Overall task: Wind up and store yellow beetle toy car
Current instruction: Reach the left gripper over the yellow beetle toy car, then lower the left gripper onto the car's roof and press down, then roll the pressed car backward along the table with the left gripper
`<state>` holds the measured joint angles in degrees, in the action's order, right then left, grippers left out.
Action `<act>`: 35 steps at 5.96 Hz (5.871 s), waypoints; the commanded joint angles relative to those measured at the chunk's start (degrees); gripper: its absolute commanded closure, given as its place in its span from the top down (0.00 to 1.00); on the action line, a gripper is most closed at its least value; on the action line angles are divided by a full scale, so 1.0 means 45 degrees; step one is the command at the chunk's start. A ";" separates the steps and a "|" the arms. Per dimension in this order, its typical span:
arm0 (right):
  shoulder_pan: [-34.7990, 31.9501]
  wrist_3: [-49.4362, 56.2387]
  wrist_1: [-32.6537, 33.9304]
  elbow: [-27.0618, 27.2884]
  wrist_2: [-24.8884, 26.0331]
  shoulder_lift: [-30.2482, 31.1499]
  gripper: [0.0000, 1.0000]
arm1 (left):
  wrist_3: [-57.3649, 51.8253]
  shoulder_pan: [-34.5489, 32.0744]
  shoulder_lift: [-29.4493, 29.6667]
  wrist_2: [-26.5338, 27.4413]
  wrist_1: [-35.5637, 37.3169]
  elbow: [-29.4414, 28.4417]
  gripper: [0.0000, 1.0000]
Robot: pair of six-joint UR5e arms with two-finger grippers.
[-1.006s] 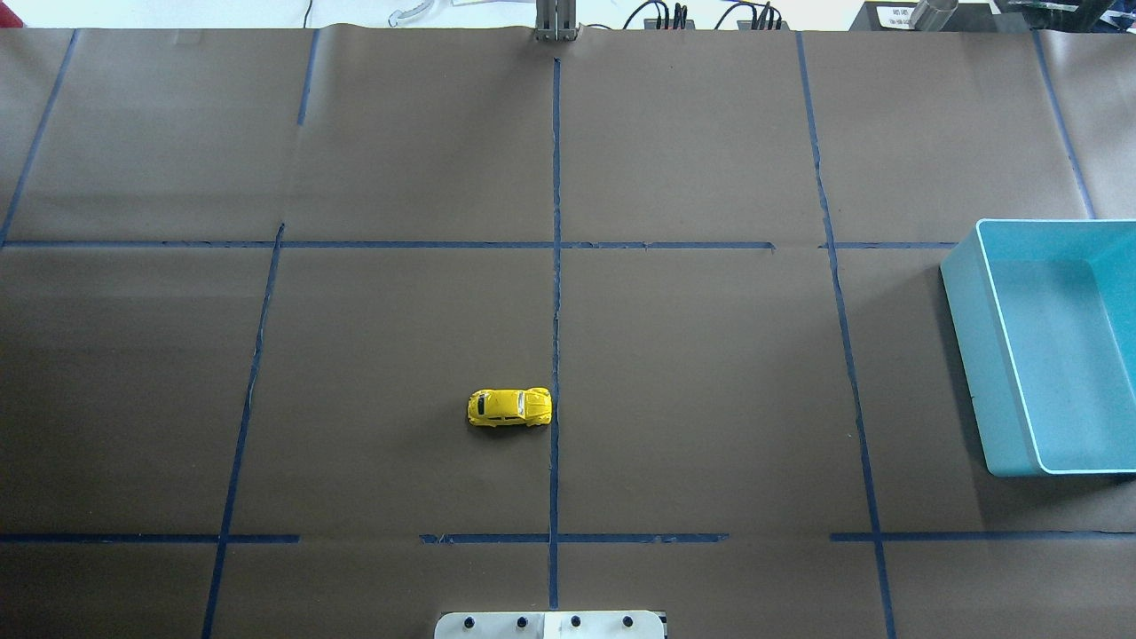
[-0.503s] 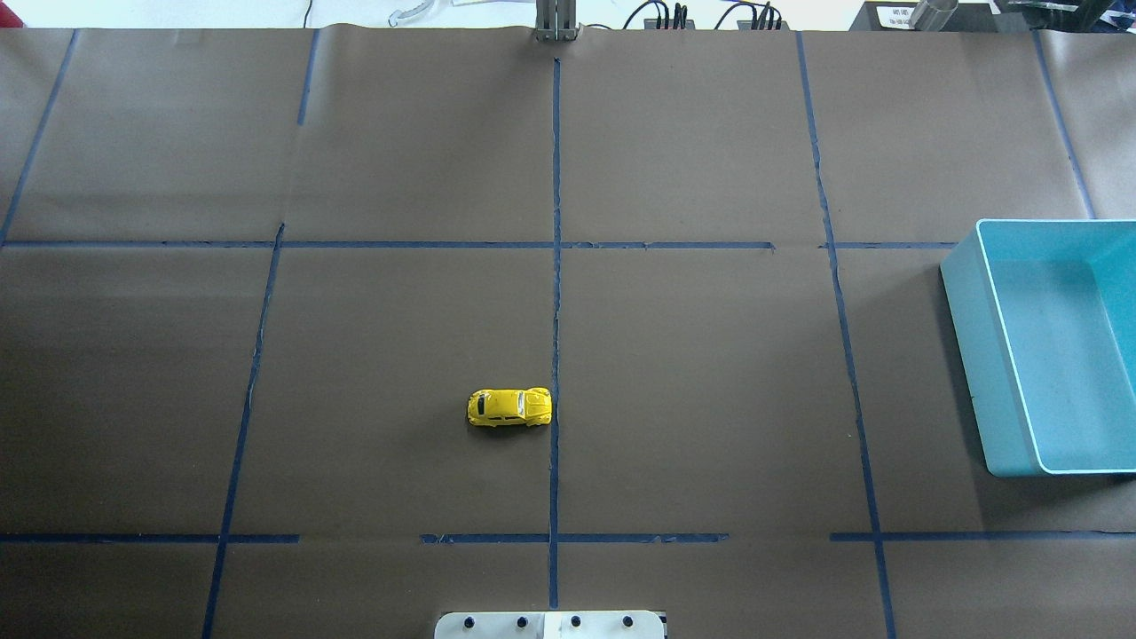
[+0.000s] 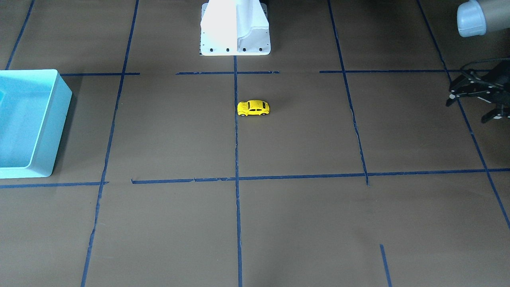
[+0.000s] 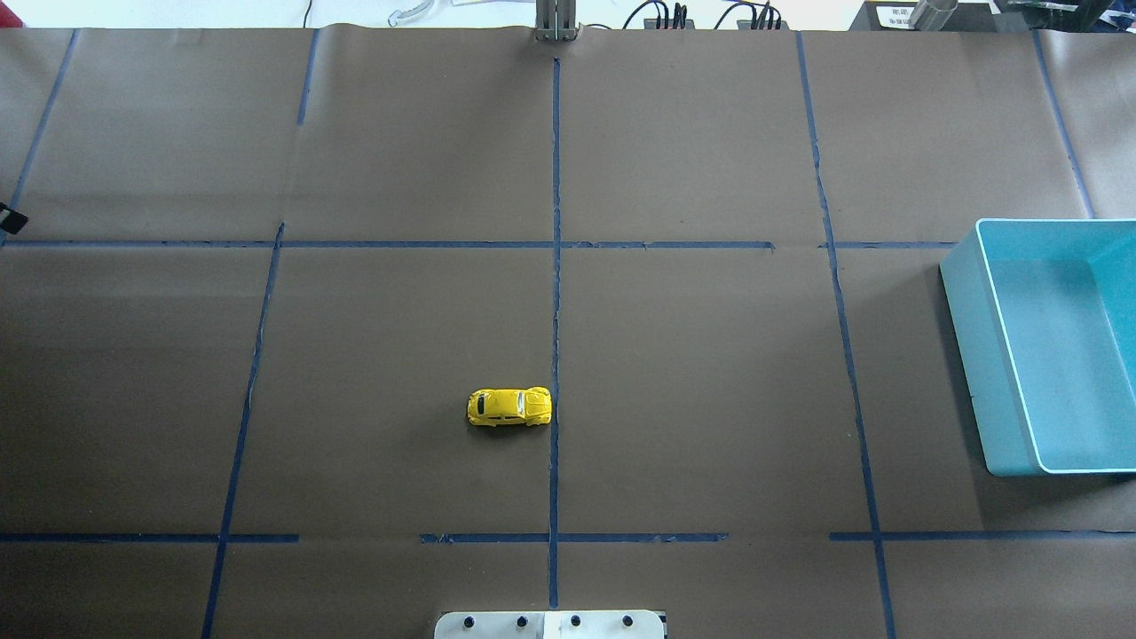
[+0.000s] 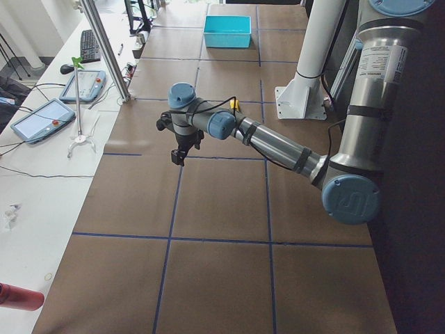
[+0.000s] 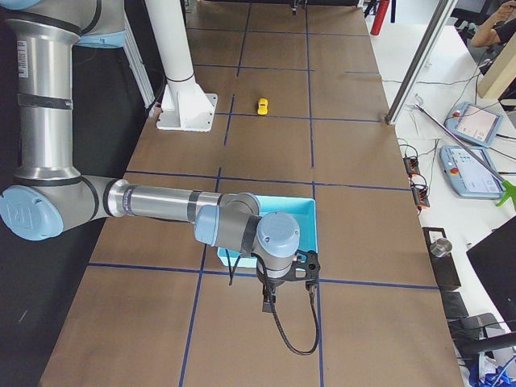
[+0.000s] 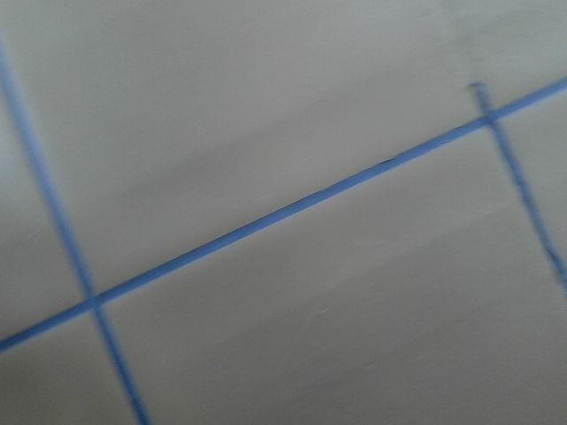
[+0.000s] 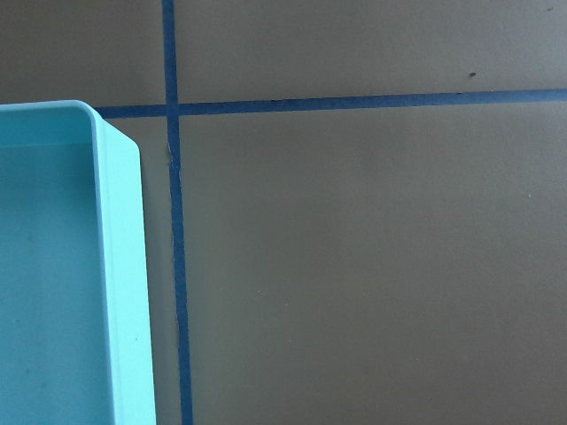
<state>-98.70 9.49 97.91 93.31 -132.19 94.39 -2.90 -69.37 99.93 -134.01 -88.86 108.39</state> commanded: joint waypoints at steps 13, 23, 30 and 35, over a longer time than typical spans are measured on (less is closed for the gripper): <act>0.0000 -0.0019 0.0000 0.0046 -0.0020 0.0020 1.00 | -0.2578 1.0044 1.0591 0.6362 0.3067 -0.5395 1.00; 0.0000 -0.0019 0.0000 0.0047 0.0000 -0.0020 1.00 | -0.2520 1.0727 0.9160 0.7045 0.1761 -0.5782 1.00; 0.0000 -0.0019 0.0000 0.0027 0.0000 -0.0020 1.00 | -0.3509 0.9853 0.9919 0.6948 0.0334 -0.5902 0.04; 0.0000 -0.0019 0.0000 0.0086 -0.0020 -0.0039 1.00 | -0.2774 0.8989 1.1231 0.5272 -0.3099 -0.8692 0.04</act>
<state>-98.70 9.41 97.91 93.73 -132.25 94.25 -15.79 -28.62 150.21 -108.12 -100.14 71.02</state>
